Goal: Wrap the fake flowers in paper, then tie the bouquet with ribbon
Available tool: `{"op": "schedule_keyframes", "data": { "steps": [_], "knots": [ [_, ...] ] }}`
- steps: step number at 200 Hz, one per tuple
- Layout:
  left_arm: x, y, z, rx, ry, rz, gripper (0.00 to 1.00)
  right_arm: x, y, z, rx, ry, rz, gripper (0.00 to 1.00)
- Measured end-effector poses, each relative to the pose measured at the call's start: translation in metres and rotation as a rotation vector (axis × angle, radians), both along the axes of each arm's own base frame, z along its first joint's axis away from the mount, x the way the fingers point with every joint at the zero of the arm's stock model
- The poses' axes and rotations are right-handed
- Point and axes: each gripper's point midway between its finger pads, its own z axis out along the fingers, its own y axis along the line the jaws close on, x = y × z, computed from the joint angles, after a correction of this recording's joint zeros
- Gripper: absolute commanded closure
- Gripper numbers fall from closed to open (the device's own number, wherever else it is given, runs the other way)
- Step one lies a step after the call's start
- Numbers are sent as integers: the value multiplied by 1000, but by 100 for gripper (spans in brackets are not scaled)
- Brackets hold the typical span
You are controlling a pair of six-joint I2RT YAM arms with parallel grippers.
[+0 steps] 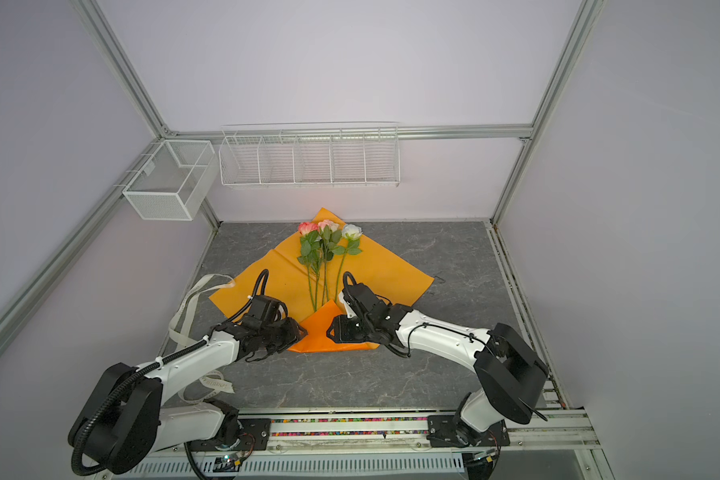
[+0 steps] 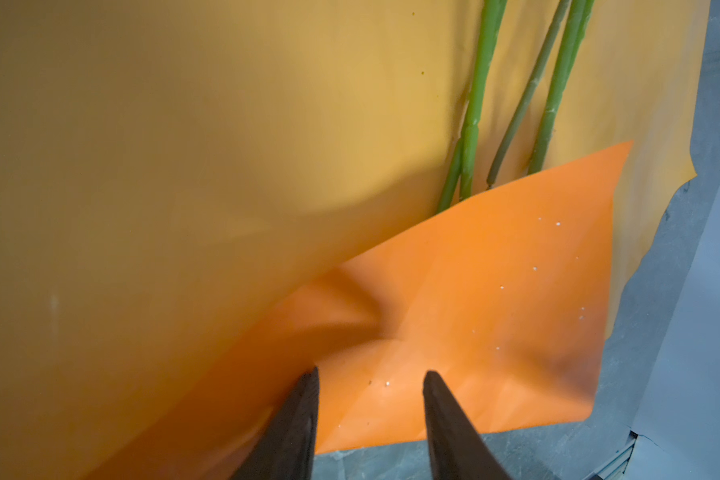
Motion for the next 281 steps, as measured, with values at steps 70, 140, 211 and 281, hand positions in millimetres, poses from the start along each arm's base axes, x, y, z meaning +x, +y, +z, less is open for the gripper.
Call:
{"op": "schedule_keyframes", "data": {
  "steps": [70,140,211,281],
  "knots": [
    [-18,14,-8,39,31,17,57,-6,-17,-73,-282,93,46,79],
    [-15,46,-17,117,76,103,57,0,-44,-94,-403,121,10,80],
    [-12,45,-20,122,80,94,69,6,-60,-95,-423,121,-23,81],
    [-23,3,-18,-4,54,2,72,13,-81,-98,-473,90,-37,86]
  ]
}}
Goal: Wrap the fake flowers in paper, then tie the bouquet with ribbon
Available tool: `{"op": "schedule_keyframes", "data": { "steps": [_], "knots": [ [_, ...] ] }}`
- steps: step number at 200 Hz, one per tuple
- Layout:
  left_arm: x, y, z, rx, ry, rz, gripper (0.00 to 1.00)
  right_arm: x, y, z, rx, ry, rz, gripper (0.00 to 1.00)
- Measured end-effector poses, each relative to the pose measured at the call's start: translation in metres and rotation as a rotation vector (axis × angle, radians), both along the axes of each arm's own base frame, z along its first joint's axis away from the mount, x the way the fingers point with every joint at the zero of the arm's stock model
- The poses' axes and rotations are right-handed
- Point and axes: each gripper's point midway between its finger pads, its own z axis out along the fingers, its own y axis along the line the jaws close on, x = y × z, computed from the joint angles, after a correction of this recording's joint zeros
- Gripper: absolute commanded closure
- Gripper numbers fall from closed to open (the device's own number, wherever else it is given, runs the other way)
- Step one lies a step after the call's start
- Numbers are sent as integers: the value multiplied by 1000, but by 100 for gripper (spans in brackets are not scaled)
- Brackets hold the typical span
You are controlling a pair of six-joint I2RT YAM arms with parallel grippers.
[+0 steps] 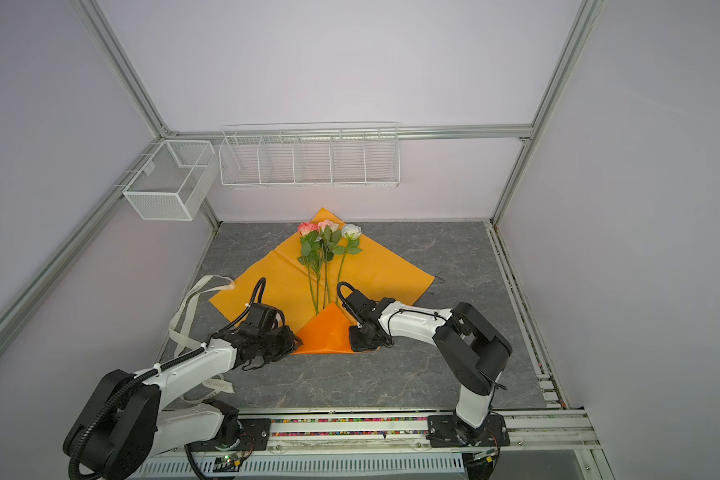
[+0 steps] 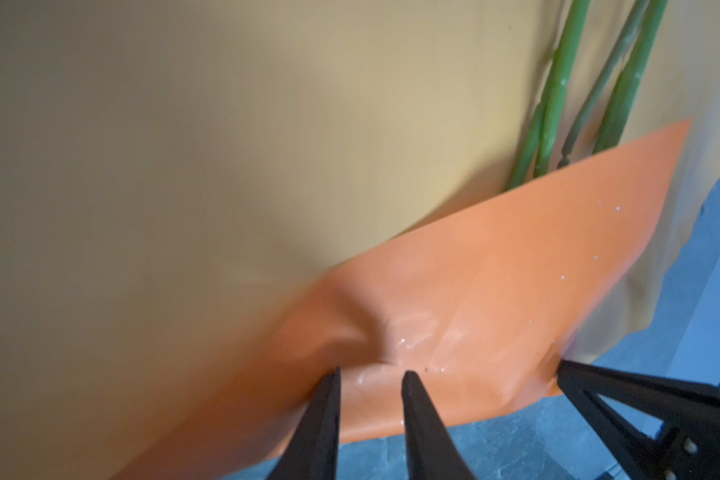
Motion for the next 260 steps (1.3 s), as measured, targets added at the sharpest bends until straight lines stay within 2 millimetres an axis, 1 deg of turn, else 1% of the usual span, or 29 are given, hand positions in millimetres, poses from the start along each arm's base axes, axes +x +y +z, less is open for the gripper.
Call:
{"op": "schedule_keyframes", "data": {
  "steps": [13,48,68,96,109,129,144,155,171,183,192,210,218,233,248,260],
  "knots": [
    [-2,-6,0,-11,1,-5,72,3,-6,0,-10,-4,-7,87],
    [-6,-19,2,-43,-1,-12,67,10,-22,-1,-55,-28,-17,87],
    [-10,-25,3,-50,3,-25,66,16,-39,0,-93,-46,-36,87],
    [-10,-26,2,-51,7,-22,65,23,-64,-1,-145,-56,-73,87],
    [-7,-28,2,-51,8,-23,66,25,-68,0,-154,-56,-75,86],
    [-3,-33,2,-60,13,-29,66,25,-68,1,-159,-57,-53,83],
    [-1,-36,2,-65,13,-33,66,22,-68,3,-162,-45,-38,79],
    [0,-36,2,-67,11,-34,66,22,-63,7,-142,-40,-26,77],
    [0,-36,2,-65,10,-34,67,26,-46,23,-69,-54,-6,75],
    [0,-36,3,-64,9,-33,67,30,-25,38,16,-69,18,74],
    [-1,-35,3,-62,10,-32,67,33,-6,51,91,-80,40,75],
    [-2,-34,3,-55,12,-30,67,37,24,67,198,-95,74,78],
    [-3,-33,2,-53,13,-31,67,38,37,70,235,-91,86,80],
    [-3,-33,2,-50,15,-29,67,39,57,67,277,-67,106,82],
    [-3,-32,2,-48,15,-28,67,36,73,58,297,-30,126,85],
    [-3,-32,2,-45,14,-26,67,32,82,51,298,-5,136,86]
  ]
}}
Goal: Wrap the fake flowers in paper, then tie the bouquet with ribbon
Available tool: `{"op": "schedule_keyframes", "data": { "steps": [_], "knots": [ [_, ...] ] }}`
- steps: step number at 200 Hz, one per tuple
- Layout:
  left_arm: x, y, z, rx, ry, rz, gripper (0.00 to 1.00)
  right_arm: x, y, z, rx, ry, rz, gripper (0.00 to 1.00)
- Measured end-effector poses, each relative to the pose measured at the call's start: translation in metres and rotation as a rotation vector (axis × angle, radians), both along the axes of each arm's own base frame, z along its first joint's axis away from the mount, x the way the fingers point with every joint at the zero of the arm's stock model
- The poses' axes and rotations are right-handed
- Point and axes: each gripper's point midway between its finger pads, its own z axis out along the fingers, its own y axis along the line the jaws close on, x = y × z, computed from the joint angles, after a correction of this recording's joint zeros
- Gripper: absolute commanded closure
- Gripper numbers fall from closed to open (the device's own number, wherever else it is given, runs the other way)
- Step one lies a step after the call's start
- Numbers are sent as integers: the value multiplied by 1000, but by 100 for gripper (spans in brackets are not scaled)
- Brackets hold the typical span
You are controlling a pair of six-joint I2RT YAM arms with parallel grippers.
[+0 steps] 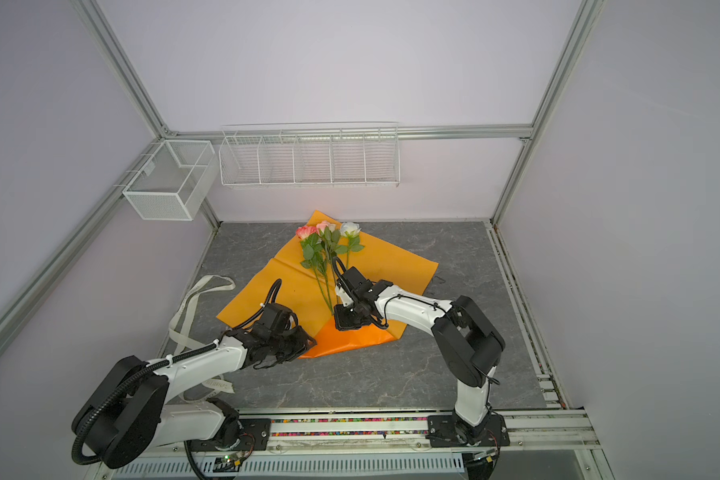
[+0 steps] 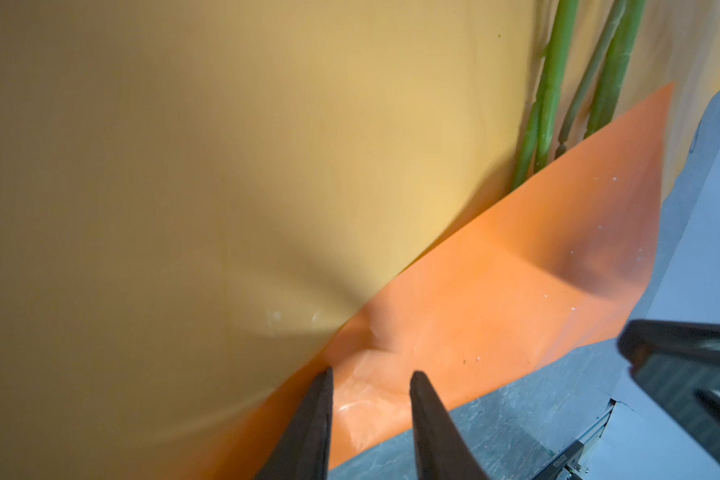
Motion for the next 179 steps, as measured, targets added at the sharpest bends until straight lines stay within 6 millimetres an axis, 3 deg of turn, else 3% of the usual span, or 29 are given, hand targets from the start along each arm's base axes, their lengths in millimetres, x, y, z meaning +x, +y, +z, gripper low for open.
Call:
{"op": "schedule_keyframes", "data": {
  "steps": [47,90,108,131,152,179],
  "knots": [
    [0,1,0,4,1,2,67,-27,14,-15,-28,56,27,86],
    [-2,2,2,6,7,1,63,-35,8,-29,-64,95,9,86],
    [-2,4,15,4,-16,7,58,-37,5,-38,-87,110,4,86],
    [8,12,49,-3,-108,46,44,-38,3,-43,-100,118,1,87],
    [24,43,72,-3,-175,145,32,-39,-2,-46,-127,120,-5,87],
    [38,110,69,56,-148,347,27,-39,-5,-48,-143,120,-8,87]
  ]
}}
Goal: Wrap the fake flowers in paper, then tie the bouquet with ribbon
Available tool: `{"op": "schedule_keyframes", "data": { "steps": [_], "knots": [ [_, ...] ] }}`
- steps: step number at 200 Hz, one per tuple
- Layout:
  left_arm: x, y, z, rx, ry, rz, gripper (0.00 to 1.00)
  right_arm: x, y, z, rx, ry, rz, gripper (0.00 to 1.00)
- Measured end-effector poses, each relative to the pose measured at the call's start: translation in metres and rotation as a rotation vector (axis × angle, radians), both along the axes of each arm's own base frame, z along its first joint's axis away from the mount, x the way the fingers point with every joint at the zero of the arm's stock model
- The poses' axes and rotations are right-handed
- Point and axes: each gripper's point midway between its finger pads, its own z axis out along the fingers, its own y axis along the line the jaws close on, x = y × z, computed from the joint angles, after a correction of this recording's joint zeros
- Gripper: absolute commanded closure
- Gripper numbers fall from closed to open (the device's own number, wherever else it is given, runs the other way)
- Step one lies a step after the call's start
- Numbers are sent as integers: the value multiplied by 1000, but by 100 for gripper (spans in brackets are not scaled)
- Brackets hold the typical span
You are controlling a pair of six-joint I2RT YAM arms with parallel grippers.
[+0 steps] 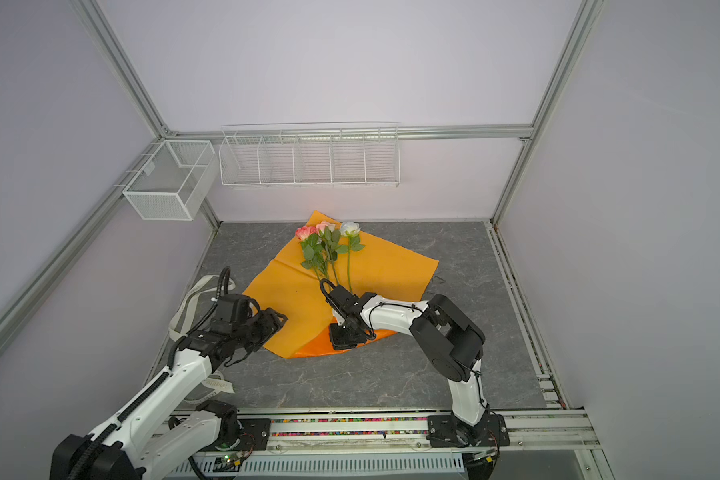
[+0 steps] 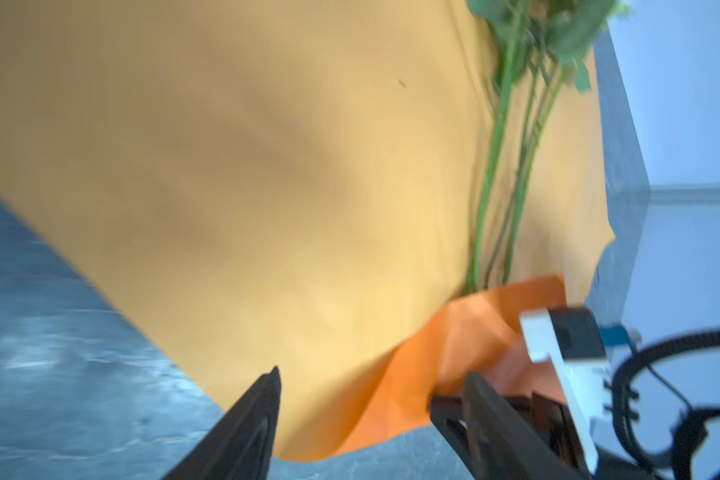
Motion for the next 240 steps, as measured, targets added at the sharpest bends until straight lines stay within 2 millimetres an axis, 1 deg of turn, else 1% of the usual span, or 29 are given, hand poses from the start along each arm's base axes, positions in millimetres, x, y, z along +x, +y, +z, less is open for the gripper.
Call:
{"op": "schedule_keyframes", "data": {
  "steps": [2,14,28,43,58,93,106,133,160,200,240],
  "knots": [
    [1,7,-1,5,4,18,27,0,0,0,-1,0,0,87],
    [1,33,-7,11,38,98,26,0,0,0,-1,0,0,87],
    [1,57,-16,11,79,168,25,0,0,0,-1,-1,0,87],
    [0,71,-28,9,129,208,24,0,0,0,-2,-2,0,87],
    [0,76,-39,-5,174,223,24,0,0,0,-1,-2,0,86],
    [6,74,-65,-42,250,211,24,1,0,0,-2,-2,0,86],
    [16,75,-63,-49,230,205,24,0,0,0,-4,0,0,86],
    [39,71,-62,-94,175,173,26,1,0,0,-4,-2,3,86],
    [59,56,-57,-198,86,117,27,0,0,0,-6,1,3,86],
    [72,30,-51,-388,-16,50,26,0,1,0,-7,8,5,86],
    [77,15,-46,-533,-65,18,26,0,1,0,-10,11,5,86]
  ]
}}
